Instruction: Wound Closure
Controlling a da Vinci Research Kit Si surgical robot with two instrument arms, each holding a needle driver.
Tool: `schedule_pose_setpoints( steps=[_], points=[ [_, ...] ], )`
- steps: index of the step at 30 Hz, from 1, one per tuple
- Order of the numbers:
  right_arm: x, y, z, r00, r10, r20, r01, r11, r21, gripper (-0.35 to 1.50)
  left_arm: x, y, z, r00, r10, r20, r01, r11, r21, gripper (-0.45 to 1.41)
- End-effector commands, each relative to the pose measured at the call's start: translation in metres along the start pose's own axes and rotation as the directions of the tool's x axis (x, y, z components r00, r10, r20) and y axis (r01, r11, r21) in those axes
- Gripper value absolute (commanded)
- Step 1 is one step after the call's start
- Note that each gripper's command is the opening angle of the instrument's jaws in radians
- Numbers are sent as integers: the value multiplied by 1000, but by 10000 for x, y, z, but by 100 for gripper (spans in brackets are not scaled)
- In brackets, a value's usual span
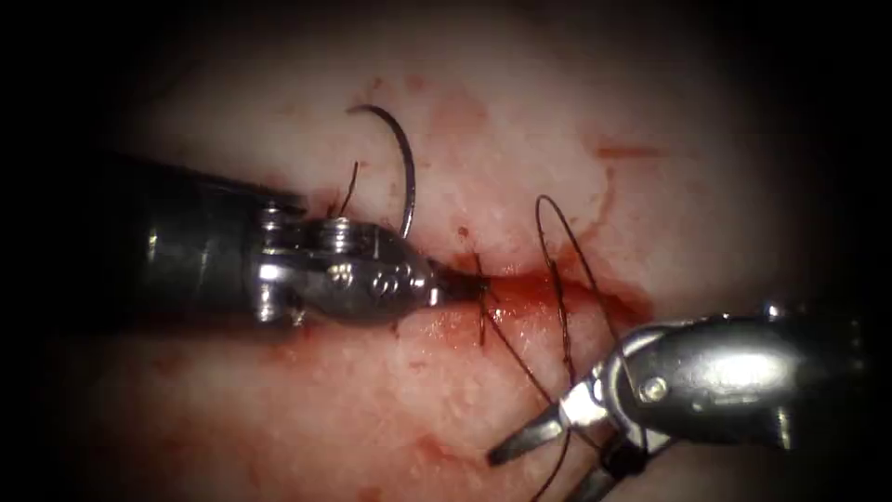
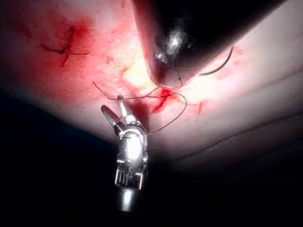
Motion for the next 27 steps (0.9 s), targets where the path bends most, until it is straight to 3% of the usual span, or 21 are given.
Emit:
schedule_pose_setpoints(
  steps=[1, 11, 13, 14, 15, 19, 24, 27],
  points=[
    [-6, 4, 13, 1000, 3, 18, -4, 1000, 7, 56, 1, 1, 9, 1000, 2, 5, -2, 1000, 0, -45],
    [-33, 5, 38, 992, 13, 125, -16, 1000, 18, 46, 1, 7, 12, 1000, 10, 15, -10, 1000, -10, -45],
    [-37, 5, 42, 989, 18, 147, -21, 1000, 20, 22, 1, 8, 11, 1000, 12, 13, -12, 1000, -11, -45],
    [-38, 5, 43, 988, 17, 153, -22, 999, 32, -16, 1, 9, 11, 1000, 13, 13, -13, 1000, -12, -45],
    [-39, 5, 43, 986, 16, 165, -23, 999, 45, -35, 2, 10, 10, 1000, 14, 12, -14, 1000, -12, -45],
    [-36, 6, 38, 985, 14, 174, -27, 997, 69, -35, 1, 15, 7, 1000, 12, 9, -12, 1000, -17, -45],
    [-30, 10, 25, 985, 42, 168, -47, 999, 27, -35, 3, 25, 1, 1000, 18, 12, -18, 1000, -14, -45],
    [-26, 15, 9, 994, 60, 95, -58, 998, -24, -35, 3, 36, -5, 1000, 24, 13, -24, 1000, -15, -45]
  ],
)
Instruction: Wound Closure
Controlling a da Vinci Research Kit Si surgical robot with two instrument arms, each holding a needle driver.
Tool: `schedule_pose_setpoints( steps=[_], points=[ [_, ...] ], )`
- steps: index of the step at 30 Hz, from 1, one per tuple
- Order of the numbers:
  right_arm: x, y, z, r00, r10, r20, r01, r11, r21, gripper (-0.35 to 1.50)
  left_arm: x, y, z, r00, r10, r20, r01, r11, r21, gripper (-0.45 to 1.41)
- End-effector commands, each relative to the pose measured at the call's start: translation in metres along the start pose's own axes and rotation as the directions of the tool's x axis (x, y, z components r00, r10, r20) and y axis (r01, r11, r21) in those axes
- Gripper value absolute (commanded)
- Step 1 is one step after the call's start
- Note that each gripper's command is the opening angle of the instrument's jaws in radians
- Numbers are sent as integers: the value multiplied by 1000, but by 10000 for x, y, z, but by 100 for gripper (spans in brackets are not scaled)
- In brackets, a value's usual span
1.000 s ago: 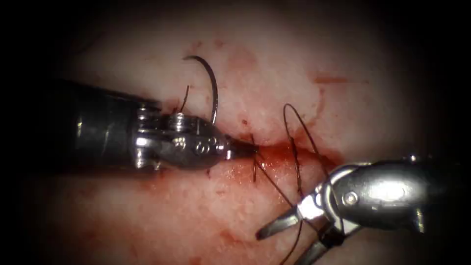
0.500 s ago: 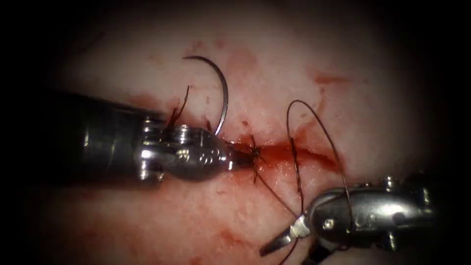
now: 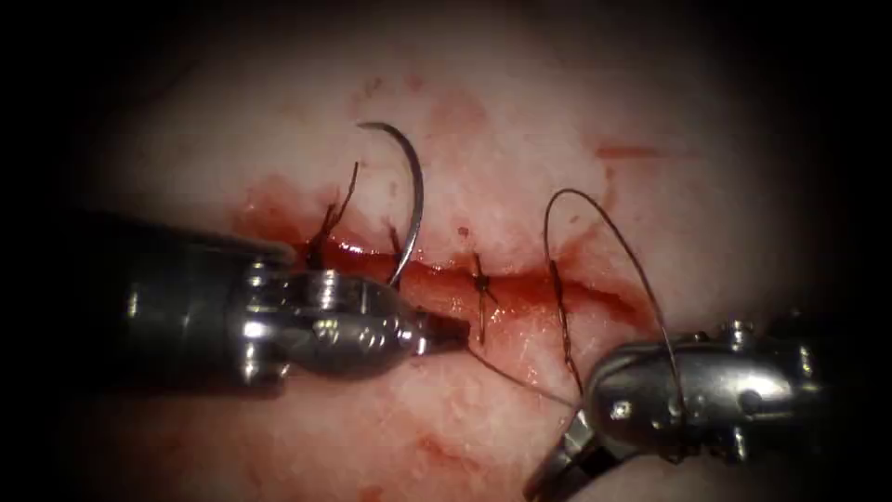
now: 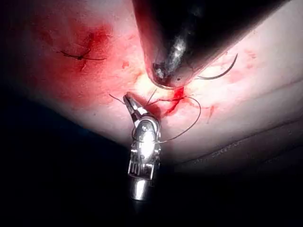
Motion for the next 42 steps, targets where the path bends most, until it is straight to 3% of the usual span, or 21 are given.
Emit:
schedule_pose_setpoints(
  steps=[1, 9, 27, 42],
  points=[
    [1, 11, -10, 999, 11, -48, -12, 999, -39, -35, 1, 5, 5, 1000, -3, 1, 3, 1000, 1, -45],
    [-8, 35, -58, 979, 83, -186, -115, 979, -169, -35, -4, 52, -2, 1000, 13, 9, -13, 1000, -2, -45],
    [-68, 59, -97, 930, 280, -239, -351, 867, -353, -35, -26, 137, -19, 1000, 4, 12, -4, 1000, -12, -45],
    [-81, 69, -104, 883, 352, -312, -462, 773, -434, -35, -38, 214, -48, 1000, -3, 11, 3, 1000, -27, -45]
  ],
)
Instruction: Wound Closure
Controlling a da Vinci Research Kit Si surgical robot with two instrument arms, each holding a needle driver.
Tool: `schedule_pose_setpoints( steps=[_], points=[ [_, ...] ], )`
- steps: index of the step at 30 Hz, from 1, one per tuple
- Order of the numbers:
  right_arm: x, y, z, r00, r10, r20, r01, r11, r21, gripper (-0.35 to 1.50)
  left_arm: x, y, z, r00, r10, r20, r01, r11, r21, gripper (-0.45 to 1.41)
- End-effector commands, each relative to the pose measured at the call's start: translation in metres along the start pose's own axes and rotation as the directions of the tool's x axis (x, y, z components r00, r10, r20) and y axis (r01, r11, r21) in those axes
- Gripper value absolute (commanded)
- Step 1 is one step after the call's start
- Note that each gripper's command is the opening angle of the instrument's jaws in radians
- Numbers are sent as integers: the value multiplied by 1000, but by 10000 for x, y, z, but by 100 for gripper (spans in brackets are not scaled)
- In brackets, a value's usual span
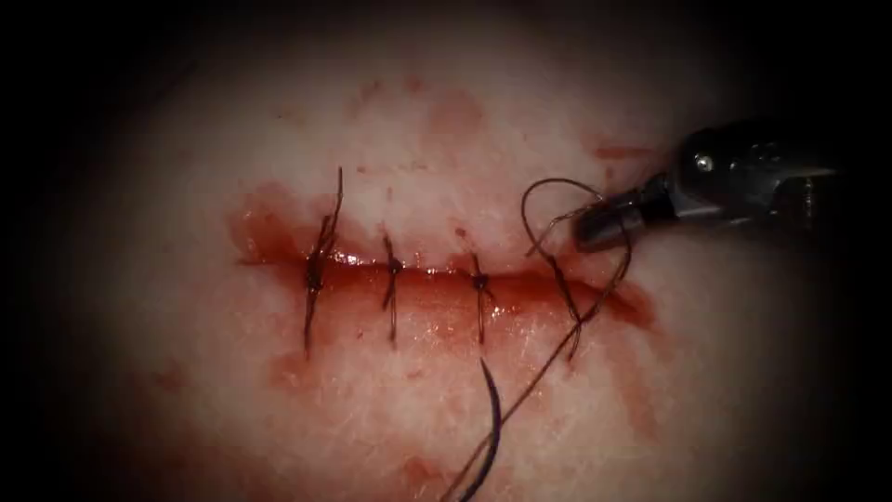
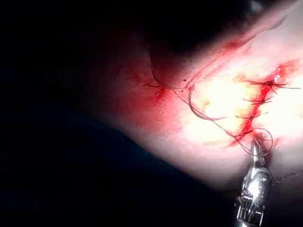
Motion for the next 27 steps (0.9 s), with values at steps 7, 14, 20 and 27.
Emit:
schedule_pose_setpoints(
  steps=[7, 14, 20, 27],
  points=[
    [2, 8, 10, 999, 32, -13, -32, 999, -28, -35, 8, 22, -6, 1000, 7, -2, -7, 1000, -7, -45],
    [6, 9, 15, 999, 33, -25, -34, 999, -29, -35, 21, 43, -31, 1000, 10, -8, -10, 1000, -18, -45],
    [11, 17, 18, 999, 26, -29, -27, 999, -39, -35, 31, 64, -44, 1000, 16, -9, -16, 1000, -19, -45],
    [10, 32, 19, 989, 122, -81, -131, 984, -117, -35, 30, 82, -36, 1000, 20, -7, -20, 1000, -13, -45]
  ],
)
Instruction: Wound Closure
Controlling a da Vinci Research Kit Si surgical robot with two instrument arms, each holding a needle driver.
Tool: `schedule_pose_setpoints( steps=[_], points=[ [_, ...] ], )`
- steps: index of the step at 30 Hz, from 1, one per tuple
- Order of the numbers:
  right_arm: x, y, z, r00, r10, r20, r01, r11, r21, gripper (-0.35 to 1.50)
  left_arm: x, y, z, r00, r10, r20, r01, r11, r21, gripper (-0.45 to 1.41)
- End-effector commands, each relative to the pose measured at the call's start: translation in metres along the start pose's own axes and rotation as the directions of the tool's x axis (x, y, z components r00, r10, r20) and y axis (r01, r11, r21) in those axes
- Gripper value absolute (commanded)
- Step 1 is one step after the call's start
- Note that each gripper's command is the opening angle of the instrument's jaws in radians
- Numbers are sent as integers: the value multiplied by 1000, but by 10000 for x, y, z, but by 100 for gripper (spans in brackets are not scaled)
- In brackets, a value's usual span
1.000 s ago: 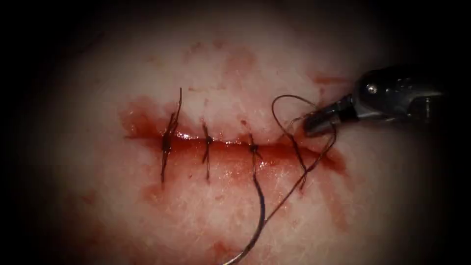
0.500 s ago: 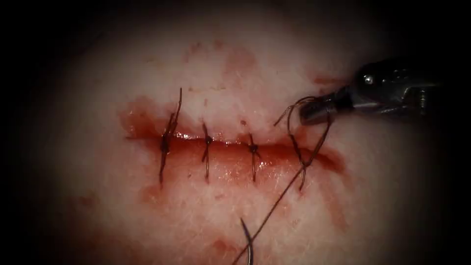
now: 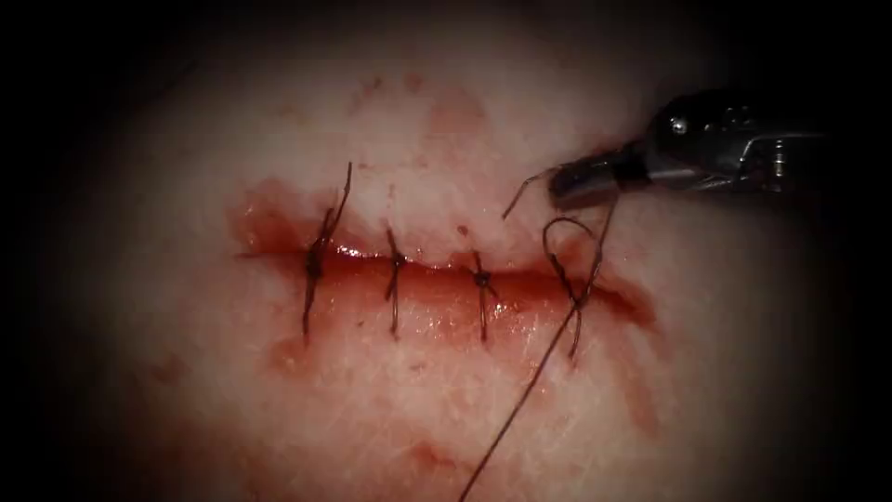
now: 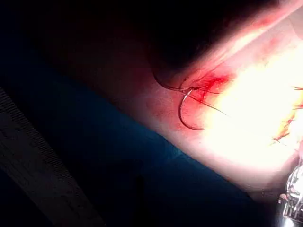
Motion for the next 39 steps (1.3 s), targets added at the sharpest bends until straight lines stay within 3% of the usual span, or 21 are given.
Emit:
schedule_pose_setpoints(
  steps=[1, 7, 12, 17, 33, 39],
  points=[
    [1, 2, 10, 999, 36, -13, -36, 999, -21, -35, 0, 7, 11, 1000, -6, -2, 6, 1000, -6, -45],
    [-6, -10, 16, 985, 151, -78, -159, 983, -96, -35, -3, 14, 11, 1000, -6, -4, 6, 1000, -10, -45],
    [-18, -25, 26, 975, 214, -65, -218, 975, -53, -35, -3, 33, -1, 1000, -14, -5, 14, 1000, -11, -45],
    [-15, -28, 24, 974, 217, -68, -221, 973, -61, -35, -1, 48, -5, 1000, -13, -8, 13, 1000, -16, -45],
    [-10, 4, 17, 967, 226, -113, -245, 949, -197, -35, 6, 88, -21, 999, -33, -20, 33, 999, -25, -45],
    [-11, 8, 17, 970, 220, -103, -234, 959, -162, -35, 16, 109, -17, 999, -30, -35, 29, 999, -40, -45]
  ],
)
